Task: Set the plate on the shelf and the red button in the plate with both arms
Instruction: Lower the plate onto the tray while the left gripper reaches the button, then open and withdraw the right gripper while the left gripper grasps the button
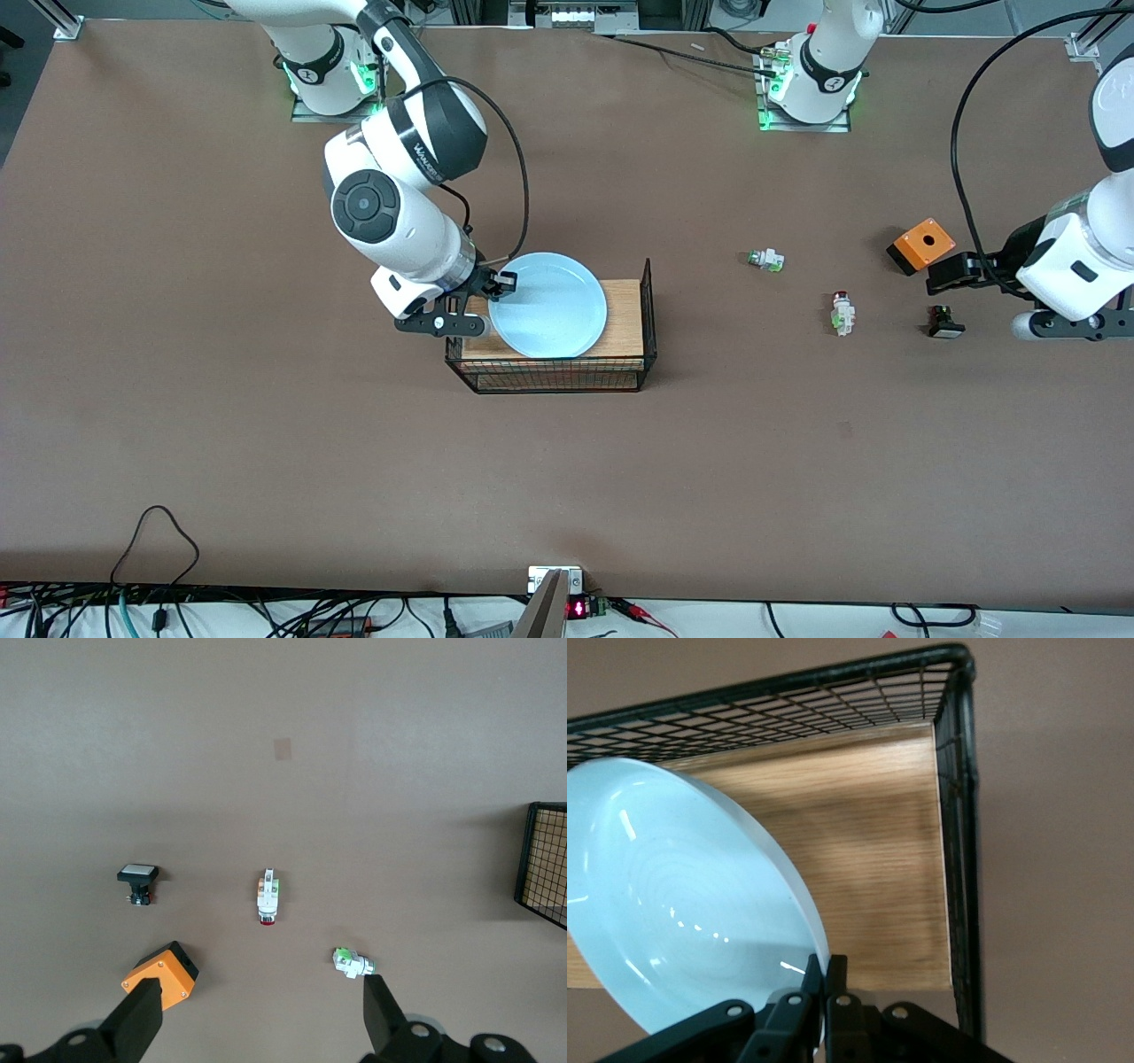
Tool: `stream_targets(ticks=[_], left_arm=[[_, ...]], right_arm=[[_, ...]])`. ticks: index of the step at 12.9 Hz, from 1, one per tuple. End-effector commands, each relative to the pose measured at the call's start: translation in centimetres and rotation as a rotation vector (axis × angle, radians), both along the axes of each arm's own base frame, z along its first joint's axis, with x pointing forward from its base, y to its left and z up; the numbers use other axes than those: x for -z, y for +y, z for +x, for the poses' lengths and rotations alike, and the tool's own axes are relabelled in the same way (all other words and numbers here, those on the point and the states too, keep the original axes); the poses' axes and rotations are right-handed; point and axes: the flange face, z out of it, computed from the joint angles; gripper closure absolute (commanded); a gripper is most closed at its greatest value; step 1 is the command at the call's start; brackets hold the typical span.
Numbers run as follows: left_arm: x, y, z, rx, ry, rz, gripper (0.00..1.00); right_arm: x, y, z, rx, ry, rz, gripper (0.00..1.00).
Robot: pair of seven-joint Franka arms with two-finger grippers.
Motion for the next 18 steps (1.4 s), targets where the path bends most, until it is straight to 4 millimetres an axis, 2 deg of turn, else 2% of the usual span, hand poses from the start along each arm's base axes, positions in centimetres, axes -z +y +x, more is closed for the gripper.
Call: stream_targets(ticks=[1, 3, 5, 7, 10, 12, 14, 16, 18], left_arm=[[3.2, 0.2, 0.4, 0.022, 0.044, 0.011, 0.0], [6.1, 0.2, 0.6, 0.028, 0.03, 0.011, 0.0], [7.9, 0.2, 0.0, 0.029, 0.061, 0.012, 0.0], [9.7, 0.2, -0.2, 0.029, 0.067, 0.012, 0.0], [14.3, 0.9, -1.0, 0.029, 0.049, 0.007, 0.0], [16.6, 1.3, -1.6, 0.05, 0.036, 0.001, 0.0], [18.4, 1.2, -2.3, 0.052, 0.039, 0.001, 0.0], [20.6, 1.0, -3.1, 0.055, 0.047, 0.0, 0.0], [23.8, 1.0, -4.1, 0.056, 0.052, -0.001, 0.0]], right_arm=[[1.8, 0.3, -0.6, 0.012, -0.035, -0.007, 0.96], [2.5, 0.8, -1.0, 0.009, -0.053, -0.001, 0.94], [2.8, 1.1, -0.9, 0.011, -0.06, 0.003, 0.93], [2.7, 0.9, -0.8, 0.015, -0.058, 0.002, 0.8], [1.9, 0.2, 0.0, 0.028, -0.056, 0.025, 0.5], [-0.9, -0.5, 1.4, 0.069, -0.083, 0.081, 0.17], [-4.4, 0.0, 1.9, 0.103, -0.095, 0.175, 0.0], [-6.5, -0.7, 2.0, 0.132, -0.089, 0.227, 0.0], [-9.5, -1.2, 1.3, 0.126, -0.1, 0.248, 0.0]])
